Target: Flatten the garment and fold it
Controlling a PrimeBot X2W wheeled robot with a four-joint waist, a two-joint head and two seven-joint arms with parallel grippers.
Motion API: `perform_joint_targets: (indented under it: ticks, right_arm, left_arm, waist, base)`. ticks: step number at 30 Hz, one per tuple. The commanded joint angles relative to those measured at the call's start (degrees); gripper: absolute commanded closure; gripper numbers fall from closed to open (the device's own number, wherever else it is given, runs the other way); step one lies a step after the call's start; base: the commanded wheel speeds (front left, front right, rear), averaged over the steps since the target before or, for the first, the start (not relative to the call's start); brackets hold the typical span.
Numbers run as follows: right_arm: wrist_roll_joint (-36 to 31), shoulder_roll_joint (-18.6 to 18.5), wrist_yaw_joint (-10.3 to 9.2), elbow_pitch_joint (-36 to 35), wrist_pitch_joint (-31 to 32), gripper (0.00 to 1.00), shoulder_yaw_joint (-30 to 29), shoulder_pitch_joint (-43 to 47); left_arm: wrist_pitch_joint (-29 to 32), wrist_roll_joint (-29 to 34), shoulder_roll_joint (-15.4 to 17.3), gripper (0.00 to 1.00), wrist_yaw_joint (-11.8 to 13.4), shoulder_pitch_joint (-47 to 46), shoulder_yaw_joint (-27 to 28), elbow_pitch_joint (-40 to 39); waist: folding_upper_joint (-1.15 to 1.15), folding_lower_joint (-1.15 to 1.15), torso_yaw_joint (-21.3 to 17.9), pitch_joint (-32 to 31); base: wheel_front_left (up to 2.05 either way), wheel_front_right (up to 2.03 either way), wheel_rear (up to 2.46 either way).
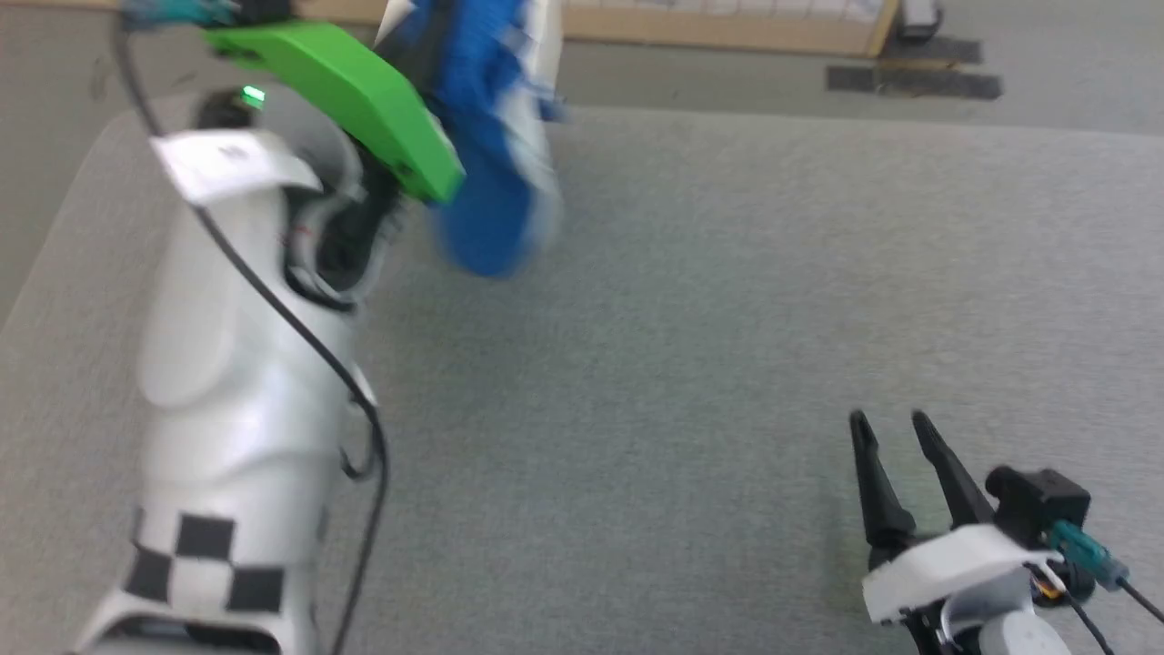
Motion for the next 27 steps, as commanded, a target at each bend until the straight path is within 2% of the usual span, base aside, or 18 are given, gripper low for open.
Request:
perform_joint_targets:
  ticks: [1, 6, 13, 14, 15, 16, 17, 20, 24, 27]
  right_arm:
    - [0.5, 0.0, -0.09, 0.5, -0.6, 0.0, -0.4, 0.9]
    - [0.9, 0.0, -0.09, 1.0, -1.1, 0.0, 0.0, 1.7]
    - [1.8, 0.0, -0.09, 1.1, -1.5, 0.0, 1.0, 0.4]
    - [1.9, 0.0, -0.09, 1.2, -1.5, 0.0, 1.0, 0.3]
    - [1.9, 0.0, -0.09, 1.3, -1.6, 0.0, 1.0, 0.3]
    - [2.0, 0.0, -0.09, 1.4, -1.7, 0.0, 0.9, 0.3]
    - [2.0, 0.0, -0.09, 1.5, -1.7, 0.0, 0.7, 0.4]
    - [2.0, 0.0, -0.09, 1.7, -1.9, 0.0, 0.0, 0.9]
    - [2.0, 0.0, -0.09, 2.1, -2.0, 0.0, 0.0, 1.4]
    - [2.2, 0.0, -0.09, 2.3, -1.9, 0.0, 0.4, 1.6]
  left_arm:
    - [1.1, -1.2, -0.7, 1.0, -0.3, 3.2, -1.1, -1.3]
    - [5.1, -3.5, -2.7, 1.0, -0.4, 14.5, -8.6, -4.8]
    - [7.0, -4.8, -3.7, 1.0, 1.5, 27.0, -20.9, 2.5]
    - [6.9, -6.1, -3.8, 0.97, 1.7, 27.9, -21.8, 3.2]
    - [6.7, -7.5, -3.8, 0.63, 2.0, 28.7, -22.9, 3.8]
    - [6.4, -8.2, -3.8, 0.52, 2.4, 28.9, -23.7, 4.1]
    - [5.7, -9.5, -3.8, 0.0, 3.0, 28.9, -24.0, 4.1]
    - [2.2, -12.1, -3.8, 0.0, 4.2, 27.3, -22.8, 2.3]
    - [-5.7, -14.2, -3.6, 0.0, 5.1, 24.7, -17.1, -2.0]
    - [-13.7, -11.7, -0.2, 0.0, 5.7, 25.1, -12.9, -5.5]
  waist:
    - [-0.01, 0.0, -4.4, -4.6]
    - [-0.01, 0.0, -6.3, -5.5]
    - [-0.01, 0.0, -8.7, -5.0]
    - [-0.01, 0.0, -8.8, -5.0]
    - [-0.01, 0.0, -9.0, -5.0]
    - [-0.01, 0.0, -9.0, -5.0]
    - [-0.01, 0.0, -8.9, -5.1]
    - [-0.01, 0.0, -8.2, -5.5]
    - [-0.01, 0.0, -7.1, -6.7]
    - [-0.01, 0.0, -6.9, -8.0]
  base:
    - [0.0, 0.0, 0.0]
    - [0.0, 0.0, 0.0]
    - [0.0, 0.0, 0.0]
    - [0.0, 0.0, 0.0]
    - [0.0, 0.0, 0.0]
    - [0.0, 0.0, 0.0]
    - [0.0, 0.0, 0.0]
    - [0.0, 0.0, 0.0]
    - [0.0, 0.0, 0.0]
    - [0.0, 0.0, 0.0]
